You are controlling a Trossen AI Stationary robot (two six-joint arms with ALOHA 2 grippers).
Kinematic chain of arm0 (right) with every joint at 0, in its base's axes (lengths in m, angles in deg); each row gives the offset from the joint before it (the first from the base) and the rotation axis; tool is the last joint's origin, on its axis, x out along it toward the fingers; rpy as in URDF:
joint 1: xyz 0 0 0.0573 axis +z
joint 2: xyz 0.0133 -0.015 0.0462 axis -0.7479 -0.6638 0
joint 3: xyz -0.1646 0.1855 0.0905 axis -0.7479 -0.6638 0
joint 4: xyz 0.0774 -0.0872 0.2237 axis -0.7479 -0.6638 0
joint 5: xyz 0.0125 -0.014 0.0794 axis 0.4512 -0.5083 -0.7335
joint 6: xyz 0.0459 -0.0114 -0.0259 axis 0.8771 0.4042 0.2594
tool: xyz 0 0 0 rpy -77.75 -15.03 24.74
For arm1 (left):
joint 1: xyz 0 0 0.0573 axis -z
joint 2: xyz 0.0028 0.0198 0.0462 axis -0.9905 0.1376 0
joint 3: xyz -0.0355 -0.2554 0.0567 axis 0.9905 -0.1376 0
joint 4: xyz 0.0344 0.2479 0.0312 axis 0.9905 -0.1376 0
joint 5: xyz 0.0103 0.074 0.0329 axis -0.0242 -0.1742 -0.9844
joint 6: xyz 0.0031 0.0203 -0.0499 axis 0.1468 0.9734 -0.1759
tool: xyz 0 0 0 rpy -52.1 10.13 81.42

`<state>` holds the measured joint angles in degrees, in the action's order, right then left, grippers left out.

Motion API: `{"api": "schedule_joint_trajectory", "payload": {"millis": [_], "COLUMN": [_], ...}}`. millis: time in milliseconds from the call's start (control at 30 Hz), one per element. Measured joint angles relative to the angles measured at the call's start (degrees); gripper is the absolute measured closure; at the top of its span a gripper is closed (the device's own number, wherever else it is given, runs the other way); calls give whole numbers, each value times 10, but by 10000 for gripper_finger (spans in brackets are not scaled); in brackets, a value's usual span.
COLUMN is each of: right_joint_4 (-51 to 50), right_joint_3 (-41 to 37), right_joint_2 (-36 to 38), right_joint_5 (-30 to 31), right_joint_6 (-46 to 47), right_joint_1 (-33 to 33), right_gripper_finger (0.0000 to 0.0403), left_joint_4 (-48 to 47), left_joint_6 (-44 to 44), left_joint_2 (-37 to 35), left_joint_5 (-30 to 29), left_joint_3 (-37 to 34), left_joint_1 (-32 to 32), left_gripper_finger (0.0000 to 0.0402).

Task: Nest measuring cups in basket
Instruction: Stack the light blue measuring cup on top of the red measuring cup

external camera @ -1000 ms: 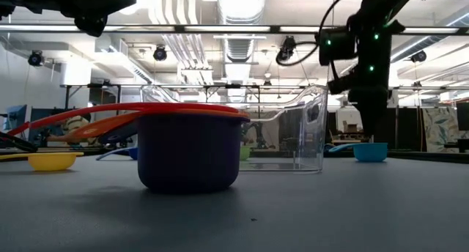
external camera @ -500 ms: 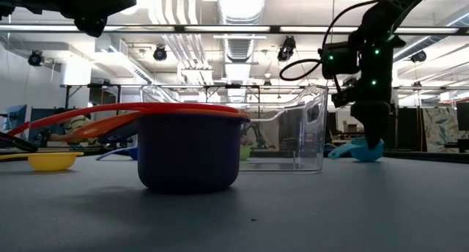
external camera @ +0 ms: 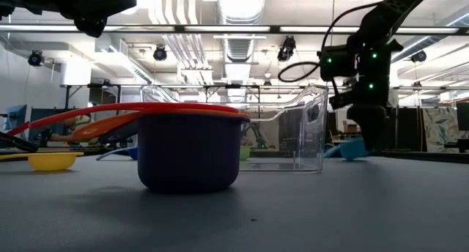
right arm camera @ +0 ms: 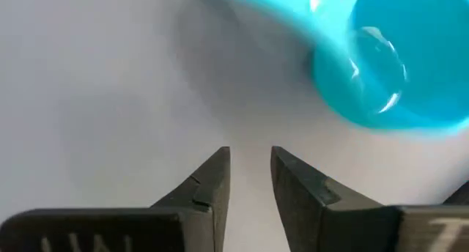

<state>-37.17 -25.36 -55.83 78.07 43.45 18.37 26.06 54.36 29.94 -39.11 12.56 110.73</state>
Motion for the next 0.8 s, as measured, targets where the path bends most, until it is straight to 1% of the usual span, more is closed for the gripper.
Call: {"api": "schedule_joint_trajectory", "payload": {"millis": [133, 333, 400, 567, 800], "right_joint_4": [0, 3, 2, 4, 37], "right_joint_3": [6, 11, 11, 11, 11], "right_joint_2": [35, 87, 94, 82, 21], "right_joint_5": [0, 3, 15, 31, 30], "right_joint_6": [-11, -38, -49, -82, -117], "right_joint_1": [0, 0, 0, -11, -49], "right_gripper_finger": [314, 292, 284, 258, 220], "left_joint_4": [-2, -7, -7, -8, -8], "left_joint_6": [0, -1, 0, 0, 0], "left_joint_2": [0, 0, 0, 0, 0], "left_joint_5": [0, 0, 0, 0, 0], "left_joint_3": [0, 0, 0, 0, 0], "left_joint_1": [0, 0, 0, 0, 0], "left_gripper_finger": [402, 402, 402, 402, 402]}}
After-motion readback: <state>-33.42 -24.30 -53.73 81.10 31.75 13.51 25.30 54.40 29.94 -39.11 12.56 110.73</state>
